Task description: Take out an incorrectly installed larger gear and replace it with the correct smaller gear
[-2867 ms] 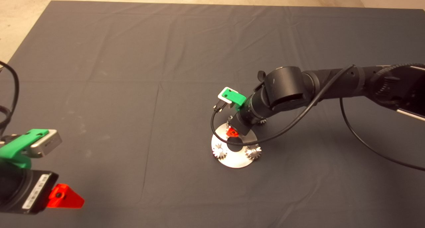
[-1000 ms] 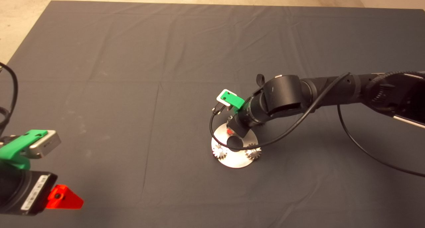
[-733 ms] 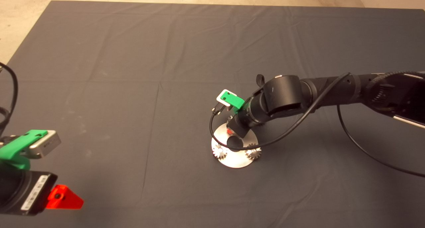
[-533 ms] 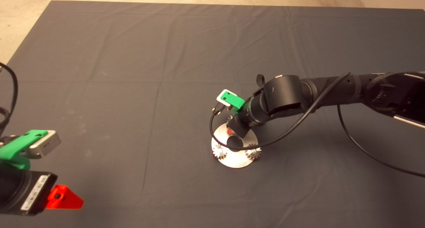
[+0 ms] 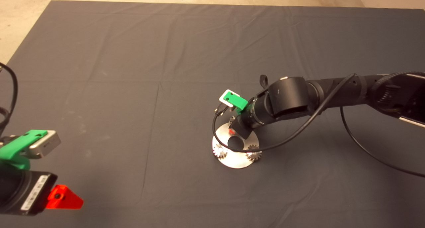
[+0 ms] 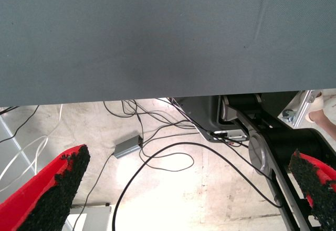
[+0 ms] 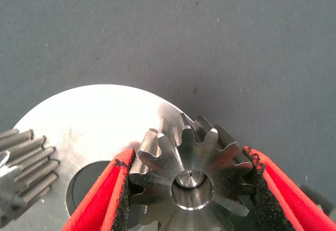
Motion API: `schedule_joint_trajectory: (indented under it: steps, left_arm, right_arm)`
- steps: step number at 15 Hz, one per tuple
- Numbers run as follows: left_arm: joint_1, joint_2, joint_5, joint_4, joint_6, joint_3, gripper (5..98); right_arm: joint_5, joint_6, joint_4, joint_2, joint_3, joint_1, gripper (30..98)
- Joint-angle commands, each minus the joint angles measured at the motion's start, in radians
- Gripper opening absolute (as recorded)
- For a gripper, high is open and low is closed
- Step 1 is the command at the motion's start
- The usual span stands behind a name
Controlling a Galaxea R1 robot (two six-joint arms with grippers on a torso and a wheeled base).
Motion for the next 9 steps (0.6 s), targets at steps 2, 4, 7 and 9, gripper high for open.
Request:
schedule_joint_trajectory:
  steps: [2,4,7,9]
  left_arm:
    - [-0.014,-0.008,0.133,-0.018,0.007,0.014,98.2]
    - [-0.014,-0.008,0.133,-0.018,0.007,0.014,98.2]
    - [-0.014,-0.008,0.133,-0.018,0.007,0.014,98.2]
    - [-0.014,-0.008,0.133,-0.018,0.007,0.014,98.2]
  right_arm:
    - [0.010,0.013,-0.019,0.000,0.027,0.068,49.9]
    - [0.009,0.019,-0.019,0.000,0.048,0.096,49.9]
    - [0.005,0.051,-0.016,-0.012,0.066,0.161,49.8]
    - [0.005,0.055,-0.013,-0.061,0.076,0.183,49.9]
